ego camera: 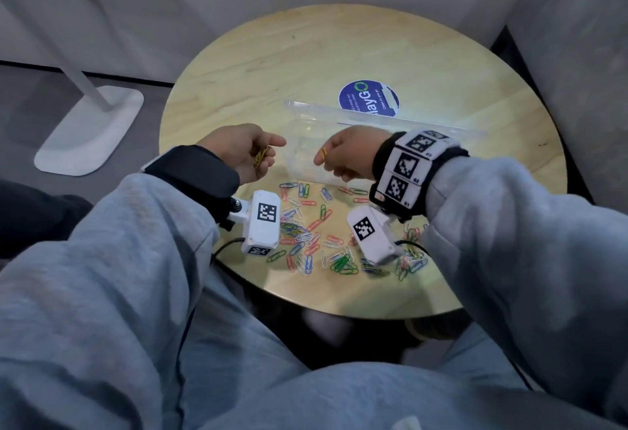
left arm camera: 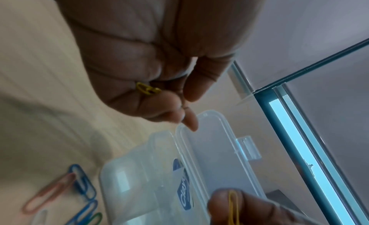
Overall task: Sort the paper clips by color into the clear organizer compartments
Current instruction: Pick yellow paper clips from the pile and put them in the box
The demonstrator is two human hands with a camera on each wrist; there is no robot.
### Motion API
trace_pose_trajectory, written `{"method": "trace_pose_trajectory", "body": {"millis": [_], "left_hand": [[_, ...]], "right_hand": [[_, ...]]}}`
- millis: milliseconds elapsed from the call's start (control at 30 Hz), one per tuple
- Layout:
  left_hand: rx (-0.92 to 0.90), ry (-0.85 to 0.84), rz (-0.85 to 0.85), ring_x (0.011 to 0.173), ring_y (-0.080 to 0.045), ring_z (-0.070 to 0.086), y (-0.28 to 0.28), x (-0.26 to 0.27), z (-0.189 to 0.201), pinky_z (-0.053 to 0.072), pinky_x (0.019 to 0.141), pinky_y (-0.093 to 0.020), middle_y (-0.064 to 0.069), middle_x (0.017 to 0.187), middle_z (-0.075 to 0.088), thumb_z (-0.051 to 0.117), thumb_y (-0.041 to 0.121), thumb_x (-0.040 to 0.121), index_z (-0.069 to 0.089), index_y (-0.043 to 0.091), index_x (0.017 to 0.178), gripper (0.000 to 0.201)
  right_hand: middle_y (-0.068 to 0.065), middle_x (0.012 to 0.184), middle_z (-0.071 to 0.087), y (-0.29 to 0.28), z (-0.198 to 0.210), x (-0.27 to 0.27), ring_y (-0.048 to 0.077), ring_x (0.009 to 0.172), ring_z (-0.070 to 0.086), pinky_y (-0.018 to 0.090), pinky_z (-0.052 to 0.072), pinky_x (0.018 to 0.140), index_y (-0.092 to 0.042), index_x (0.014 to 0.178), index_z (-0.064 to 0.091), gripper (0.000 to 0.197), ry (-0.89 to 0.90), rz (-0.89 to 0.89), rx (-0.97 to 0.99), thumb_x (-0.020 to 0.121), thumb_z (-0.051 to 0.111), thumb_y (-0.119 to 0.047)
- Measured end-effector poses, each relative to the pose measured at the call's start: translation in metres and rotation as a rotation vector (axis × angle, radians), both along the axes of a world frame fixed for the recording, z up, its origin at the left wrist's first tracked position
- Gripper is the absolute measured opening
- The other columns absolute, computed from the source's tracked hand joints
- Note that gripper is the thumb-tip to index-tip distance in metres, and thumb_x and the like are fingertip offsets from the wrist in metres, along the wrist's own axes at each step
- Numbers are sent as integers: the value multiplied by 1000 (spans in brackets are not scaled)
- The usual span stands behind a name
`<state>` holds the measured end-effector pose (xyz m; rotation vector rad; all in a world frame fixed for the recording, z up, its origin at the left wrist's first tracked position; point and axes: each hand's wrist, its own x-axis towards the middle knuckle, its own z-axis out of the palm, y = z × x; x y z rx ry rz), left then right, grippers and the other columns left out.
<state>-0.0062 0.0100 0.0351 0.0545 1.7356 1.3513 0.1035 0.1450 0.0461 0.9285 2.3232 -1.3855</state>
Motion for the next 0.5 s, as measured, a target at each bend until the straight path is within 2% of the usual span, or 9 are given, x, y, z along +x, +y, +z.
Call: {"method": "trace_pose_trajectory", "body": {"millis": [67, 133, 200, 267, 333, 400, 433, 500], "left_hand": [[37, -16, 49, 62, -14, 49, 5, -2, 2, 47, 44, -13, -7, 73, 47, 27, 8, 95, 59, 5, 83, 34], [73, -32, 89, 71, -18, 56, 10, -4, 2, 53, 57, -18, -11, 82, 53, 26, 9, 95, 59, 3, 85, 35], [106, -58, 105, 79, -23, 59, 14, -4, 2, 53, 69, -25, -16, 92, 56, 27, 10, 93, 59, 2, 87, 33], [138, -91, 113, 88, -27, 57, 18, -5, 0, 51, 74, -28, -20, 105, 54, 30, 12, 92, 57, 2, 86, 29], [181, -118, 123, 96, -28, 54, 21, -5, 0, 48, 79, -30, -22, 114, 50, 31, 16, 93, 54, 3, 85, 27], [237, -143, 136, 105, -29, 51, 23, -4, 1, 46, 87, -31, -23, 119, 47, 30, 20, 94, 54, 5, 85, 30], [262, -152, 143, 115, -31, 48, 24, -3, 2, 44, 94, -33, -24, 124, 45, 29, 21, 95, 54, 5, 86, 30], [303, -162, 156, 135, -31, 36, 23, 1, 5, 35, 107, -34, -26, 138, 39, 28, 20, 95, 56, 7, 88, 31]], "right_hand": [[6, 66, 50, 2, 4, -14, 14, 55, 47, 20, 45, 56, -10, 70, 54, 26, 38, -116, -97, 92, 46, 2], [7, 71, 52, 2, 3, -24, 15, 60, 51, 23, 49, 63, -10, 72, 51, 26, 41, -202, -187, 95, 42, 0], [7, 89, 59, 4, -6, -32, 18, 78, 60, 27, 55, 81, -9, 90, 60, 13, 86, -200, -149, 91, 50, -2], [11, 109, 61, 4, -16, -33, 25, 105, 62, 39, 51, 96, -8, 119, 59, 36, 124, -184, -63, 84, 56, -4], [17, 128, 57, 1, -21, -30, 32, 119, 55, 44, 47, 101, -8, 131, 50, 48, 132, -180, -55, 83, 55, -5], [17, 133, 54, -1, -23, -26, 32, 122, 53, 45, 45, 103, -9, 133, 48, 50, 153, -172, -61, 84, 53, -5], [14, 133, 55, 0, -24, -24, 29, 121, 54, 43, 45, 103, -10, 132, 49, 49, 169, -165, -63, 84, 52, -4], [3, 122, 60, 1, -23, -17, 22, 116, 57, 39, 45, 103, -14, 127, 55, 43, 208, -152, -44, 85, 51, -2]]}}
